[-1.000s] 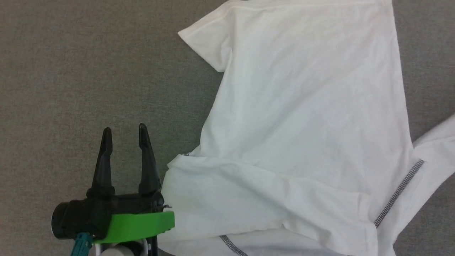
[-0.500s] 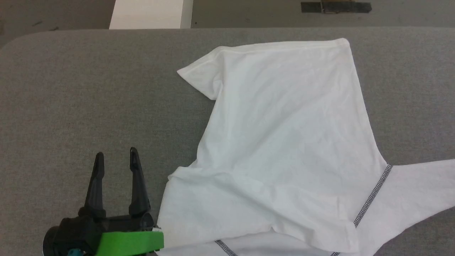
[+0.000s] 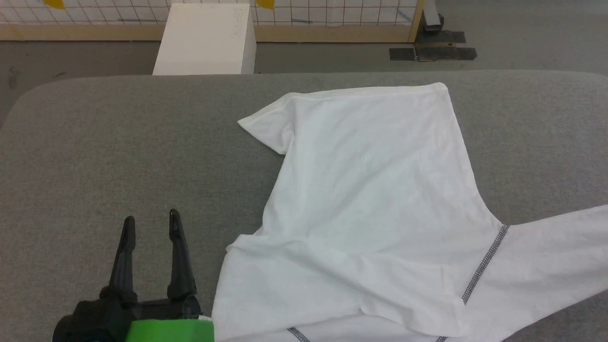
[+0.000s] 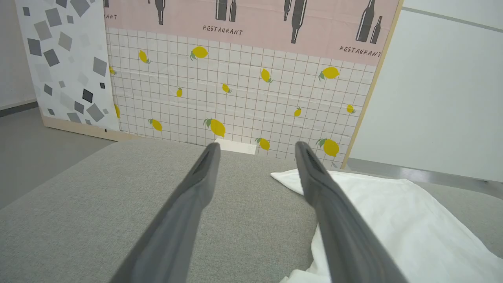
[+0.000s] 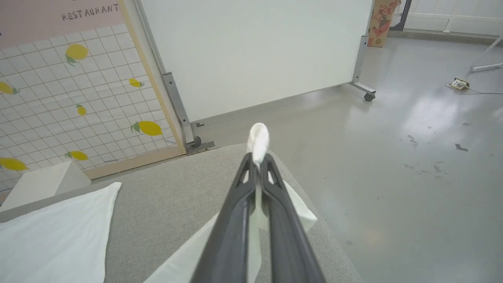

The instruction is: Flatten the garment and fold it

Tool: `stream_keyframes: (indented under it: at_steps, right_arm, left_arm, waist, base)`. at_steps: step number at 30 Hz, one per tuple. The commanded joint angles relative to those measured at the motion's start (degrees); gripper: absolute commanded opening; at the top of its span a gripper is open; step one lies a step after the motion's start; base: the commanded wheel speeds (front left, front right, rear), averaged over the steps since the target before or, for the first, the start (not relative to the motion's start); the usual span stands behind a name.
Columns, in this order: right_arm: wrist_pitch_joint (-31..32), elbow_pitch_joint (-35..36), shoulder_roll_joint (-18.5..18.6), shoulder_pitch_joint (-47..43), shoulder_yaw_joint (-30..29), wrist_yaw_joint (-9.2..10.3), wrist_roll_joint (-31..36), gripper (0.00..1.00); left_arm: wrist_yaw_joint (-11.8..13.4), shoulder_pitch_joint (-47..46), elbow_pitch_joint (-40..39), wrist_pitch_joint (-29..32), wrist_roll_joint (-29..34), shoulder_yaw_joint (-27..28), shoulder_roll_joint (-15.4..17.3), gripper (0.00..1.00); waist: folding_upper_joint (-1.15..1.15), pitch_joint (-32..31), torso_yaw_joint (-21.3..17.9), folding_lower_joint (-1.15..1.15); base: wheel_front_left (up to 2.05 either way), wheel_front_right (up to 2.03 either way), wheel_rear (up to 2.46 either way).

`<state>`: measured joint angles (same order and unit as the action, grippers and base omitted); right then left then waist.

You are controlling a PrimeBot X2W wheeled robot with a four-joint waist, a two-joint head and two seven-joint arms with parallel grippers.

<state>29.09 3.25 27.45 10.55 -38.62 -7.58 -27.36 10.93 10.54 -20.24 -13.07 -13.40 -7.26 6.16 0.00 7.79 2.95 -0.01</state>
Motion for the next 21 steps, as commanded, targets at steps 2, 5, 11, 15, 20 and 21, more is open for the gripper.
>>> stream_keyframes:
  at_steps: [2,5,11,15,20,21]
  right_arm:
    - [0.61,2.90,-0.20,0.27,2.79,0.09,-1.39,0.00]
    - [1.43,7.11,-0.34,0.48,6.33,0.09,-2.33,0.00]
    - [4.16,16.88,-1.51,1.44,15.11,0.09,-4.34,0.00]
    - [7.11,23.50,-3.40,2.85,24.37,0.09,-5.97,0.00]
    - [9.40,26.60,-5.60,4.32,35.79,0.09,-6.45,0.00]
    - [9.86,26.78,-6.29,4.67,38.74,0.09,-6.44,0.00]
  left_arm:
    - [0.46,0.77,-0.25,0.37,-0.59,0.14,0.61,1.00]
    - [0.57,0.89,-0.39,0.47,-0.70,0.16,0.67,1.00]
    - [0.69,1.23,-0.55,0.59,-0.97,0.16,0.85,1.00]
    - [0.76,1.22,-0.73,0.69,-1.11,0.14,1.02,1.00]
    - [0.91,1.21,-0.77,0.60,-1.28,0.08,0.98,1.00]
    - [0.96,1.27,-0.77,0.57,-1.33,0.11,0.98,1.00]
  waist:
    - [0.00,-0.43,0.06,0.01]
    - [0.00,-0.72,0.25,0.01]
    - [0.00,-1.32,0.74,0.01]
    - [0.00,-1.39,1.22,0.01]
    - [0.00,-1.43,1.80,0.01]
    - [0.00,-1.41,1.89,0.01]
  base:
    - [0.00,0.00,0.00]
    - [0.00,0.00,0.00]
    - [0.00,0.00,0.00]
    - [0.00,0.00,0.00]
    - [0.00,0.00,0.00]
    - [0.00,0.00,0.00]
